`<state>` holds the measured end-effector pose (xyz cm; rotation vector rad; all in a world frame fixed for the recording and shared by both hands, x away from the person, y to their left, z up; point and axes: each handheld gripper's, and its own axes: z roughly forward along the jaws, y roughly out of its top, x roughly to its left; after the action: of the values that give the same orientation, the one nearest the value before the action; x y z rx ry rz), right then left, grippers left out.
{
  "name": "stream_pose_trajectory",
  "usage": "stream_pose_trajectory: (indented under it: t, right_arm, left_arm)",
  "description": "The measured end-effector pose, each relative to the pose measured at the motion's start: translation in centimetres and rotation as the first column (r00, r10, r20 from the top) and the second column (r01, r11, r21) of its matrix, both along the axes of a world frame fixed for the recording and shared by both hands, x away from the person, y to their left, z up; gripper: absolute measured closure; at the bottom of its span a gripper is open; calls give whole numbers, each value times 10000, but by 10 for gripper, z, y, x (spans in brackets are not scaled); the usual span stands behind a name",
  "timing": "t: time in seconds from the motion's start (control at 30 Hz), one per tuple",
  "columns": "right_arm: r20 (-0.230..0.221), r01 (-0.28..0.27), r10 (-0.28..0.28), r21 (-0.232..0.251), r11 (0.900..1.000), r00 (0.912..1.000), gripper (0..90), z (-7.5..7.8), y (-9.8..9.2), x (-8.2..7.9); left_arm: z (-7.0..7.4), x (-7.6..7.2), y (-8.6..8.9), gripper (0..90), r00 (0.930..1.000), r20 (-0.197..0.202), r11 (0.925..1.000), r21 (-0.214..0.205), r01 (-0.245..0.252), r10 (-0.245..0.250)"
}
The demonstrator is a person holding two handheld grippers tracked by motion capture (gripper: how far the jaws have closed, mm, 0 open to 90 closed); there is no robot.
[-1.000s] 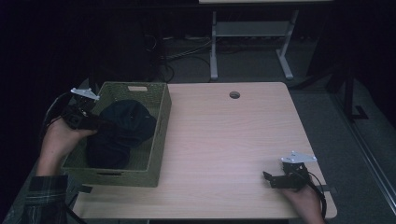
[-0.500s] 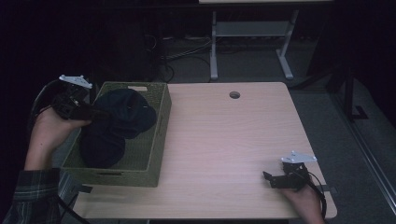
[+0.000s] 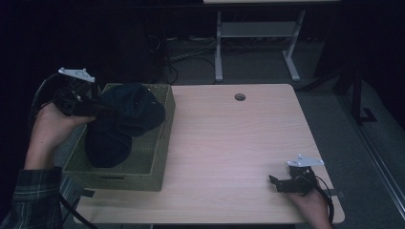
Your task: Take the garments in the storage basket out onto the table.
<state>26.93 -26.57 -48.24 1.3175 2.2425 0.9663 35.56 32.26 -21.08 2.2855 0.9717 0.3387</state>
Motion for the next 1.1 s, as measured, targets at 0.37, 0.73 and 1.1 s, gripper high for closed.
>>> stream_pose_trajectory:
  t: [0.37,0.73,1.1]
  right_arm:
    - [-3,-3,3,-1,10000,10000,80,0,0,0]
    - [5,6,-6,-15,10000,10000,80,0,0,0]
    - [-4,-7,7,-5,10000,10000,80,0,0,0]
  left_arm:
    - [10,2,-22,762,9998,39,9998,-48,210,-210]
    - [20,5,-50,762,9970,260,9971,-152,739,-735]
    - [25,7,-77,762,9919,346,9922,-169,1232,-1226]
